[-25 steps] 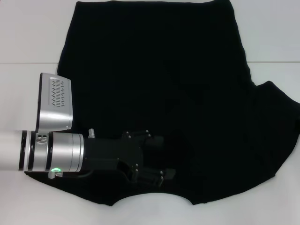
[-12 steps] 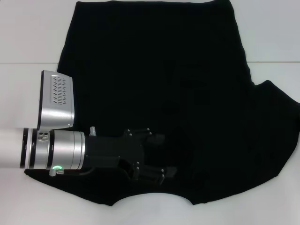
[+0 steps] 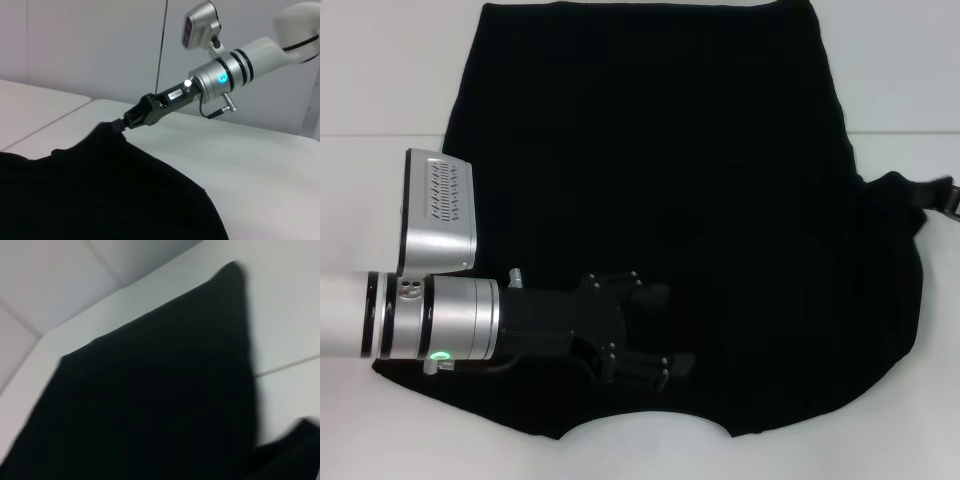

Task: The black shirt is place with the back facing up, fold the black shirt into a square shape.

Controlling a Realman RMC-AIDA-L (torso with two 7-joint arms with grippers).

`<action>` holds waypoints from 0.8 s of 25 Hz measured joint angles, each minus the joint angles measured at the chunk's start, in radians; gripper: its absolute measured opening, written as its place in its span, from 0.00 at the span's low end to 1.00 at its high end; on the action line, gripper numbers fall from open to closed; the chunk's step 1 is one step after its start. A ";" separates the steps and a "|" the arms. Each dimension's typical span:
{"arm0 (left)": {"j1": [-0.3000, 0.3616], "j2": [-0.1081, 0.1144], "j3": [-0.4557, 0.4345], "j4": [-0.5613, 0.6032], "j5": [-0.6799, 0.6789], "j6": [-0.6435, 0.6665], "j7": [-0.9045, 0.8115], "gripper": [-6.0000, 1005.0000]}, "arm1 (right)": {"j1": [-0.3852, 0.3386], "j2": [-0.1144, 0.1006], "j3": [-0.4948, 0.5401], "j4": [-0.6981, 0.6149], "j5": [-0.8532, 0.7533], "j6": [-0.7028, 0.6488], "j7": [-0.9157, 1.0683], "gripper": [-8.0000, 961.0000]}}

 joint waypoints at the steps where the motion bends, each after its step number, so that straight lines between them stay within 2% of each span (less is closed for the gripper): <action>1: 0.000 0.000 0.000 0.000 0.000 -0.001 0.000 0.93 | 0.012 0.001 -0.008 0.009 -0.001 -0.011 -0.002 0.09; 8: 0.006 0.000 0.000 -0.001 0.000 -0.002 0.000 0.93 | 0.089 0.023 -0.166 0.030 -0.003 -0.098 0.019 0.10; 13: 0.009 -0.001 -0.002 0.000 0.000 -0.002 -0.010 0.93 | 0.110 0.034 -0.274 0.028 -0.003 -0.096 0.092 0.11; 20: 0.011 0.001 -0.003 0.004 0.001 0.003 -0.025 0.93 | 0.116 0.036 -0.286 0.027 0.001 -0.092 0.125 0.12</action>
